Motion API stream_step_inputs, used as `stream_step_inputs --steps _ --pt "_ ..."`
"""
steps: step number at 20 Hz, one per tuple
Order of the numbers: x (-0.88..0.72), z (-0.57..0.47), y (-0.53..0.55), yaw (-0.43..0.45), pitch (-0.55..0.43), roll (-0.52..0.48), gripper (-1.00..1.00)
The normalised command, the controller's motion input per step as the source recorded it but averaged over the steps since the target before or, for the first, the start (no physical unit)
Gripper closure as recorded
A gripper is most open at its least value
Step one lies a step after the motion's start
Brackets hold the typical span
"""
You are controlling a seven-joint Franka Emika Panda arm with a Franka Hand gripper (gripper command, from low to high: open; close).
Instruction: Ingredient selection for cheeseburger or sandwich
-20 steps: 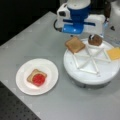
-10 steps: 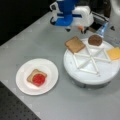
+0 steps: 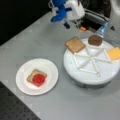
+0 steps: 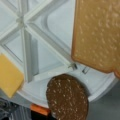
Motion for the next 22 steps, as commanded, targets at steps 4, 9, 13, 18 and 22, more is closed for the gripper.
stream_step_inputs --steps 4,9,13,18,22 --pt "0.08 -0.15 -0.28 0.056 -0.082 0.438 -1.00" --pt "0.10 -0.20 -0.36 0.179 -0.126 0.516 -1.00" --pt "0.14 -0.16 -0.38 0.207 -0.069 0.520 -1.00" --pt "0.22 -0.07 -0.32 0.231 -0.036 0.557 -1.00" --pt "0.28 -0.09 -0.29 0.257 -0.024 0.507 -1.00"
